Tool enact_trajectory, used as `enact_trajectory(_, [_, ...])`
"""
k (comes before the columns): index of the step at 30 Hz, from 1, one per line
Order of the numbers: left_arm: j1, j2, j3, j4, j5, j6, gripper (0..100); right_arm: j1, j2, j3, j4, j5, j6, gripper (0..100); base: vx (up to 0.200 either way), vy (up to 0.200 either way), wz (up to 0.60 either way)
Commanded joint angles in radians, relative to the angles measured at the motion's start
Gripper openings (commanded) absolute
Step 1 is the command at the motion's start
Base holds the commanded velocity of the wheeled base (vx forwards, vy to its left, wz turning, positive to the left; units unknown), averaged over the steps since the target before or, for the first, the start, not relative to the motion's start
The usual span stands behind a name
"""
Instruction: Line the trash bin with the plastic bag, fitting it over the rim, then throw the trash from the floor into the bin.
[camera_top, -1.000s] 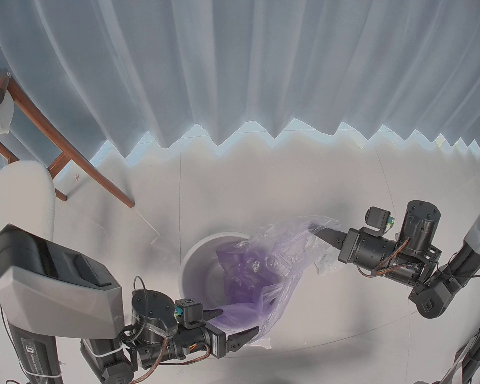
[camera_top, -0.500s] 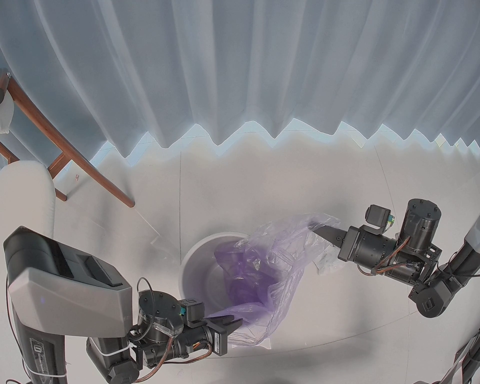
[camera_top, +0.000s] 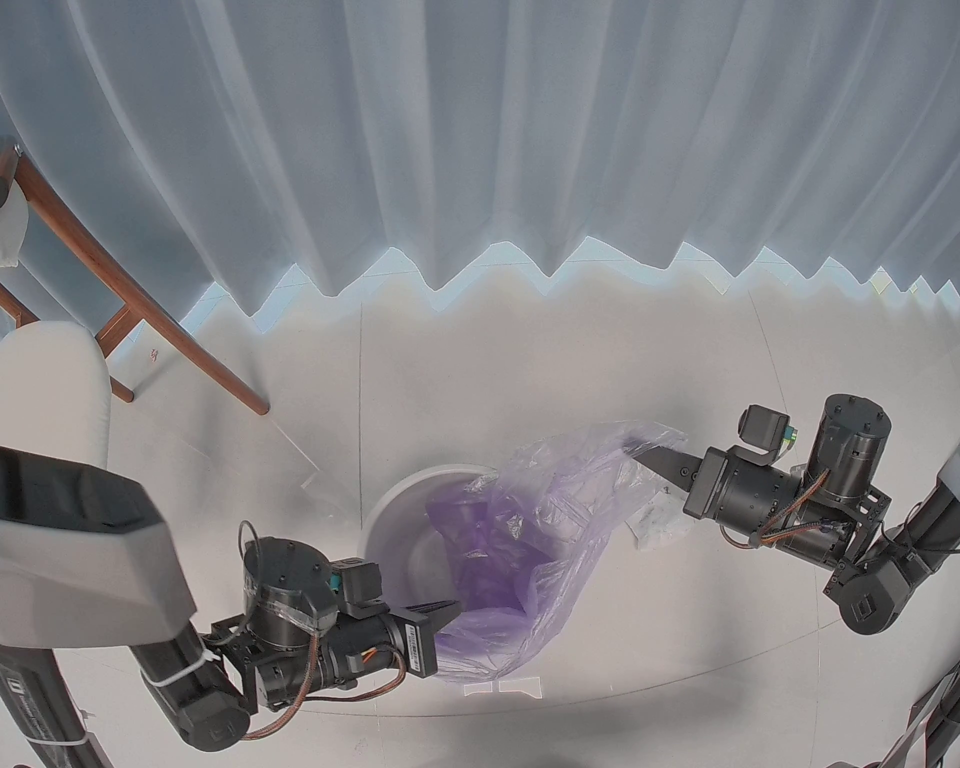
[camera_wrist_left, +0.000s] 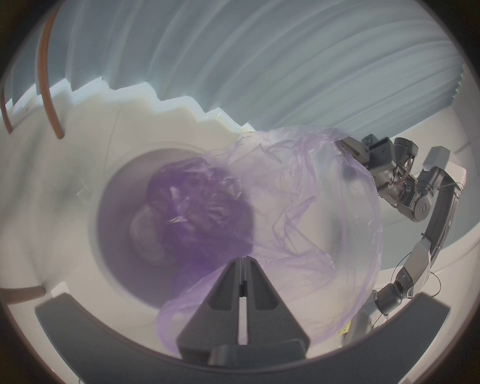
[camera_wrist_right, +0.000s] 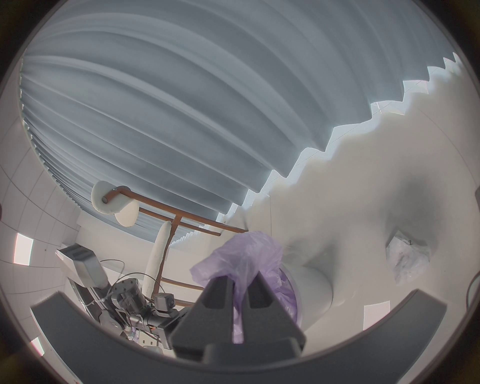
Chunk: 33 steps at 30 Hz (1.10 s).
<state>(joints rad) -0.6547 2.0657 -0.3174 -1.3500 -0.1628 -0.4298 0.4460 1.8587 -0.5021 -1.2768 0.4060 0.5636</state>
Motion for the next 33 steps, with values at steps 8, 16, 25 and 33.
enact_trajectory(8, [0.053,-0.592,-0.094,0.773,-0.027,-0.04,0,-0.009,-0.001,-0.007,-0.001,0.001,0.001,0,0.0,0.0,0.0])
enact_trajectory(16, [0.046,-0.809,-0.135,0.971,-0.316,-0.055,0,-0.01,0.002,0.007,-0.001,0.001,0.001,0,0.0,0.0,0.0])
enact_trajectory(25, [0.129,-0.766,-0.264,0.937,-0.528,-0.383,0,0.088,0.073,-0.085,-0.039,0.024,0.001,0,0.0,0.0,0.0])
enact_trajectory(33, [0.15,-0.765,-0.262,1.039,-0.524,-0.32,0,0.198,0.119,-0.197,-0.055,0.106,0.055,0,0.0,0.0,0.0])
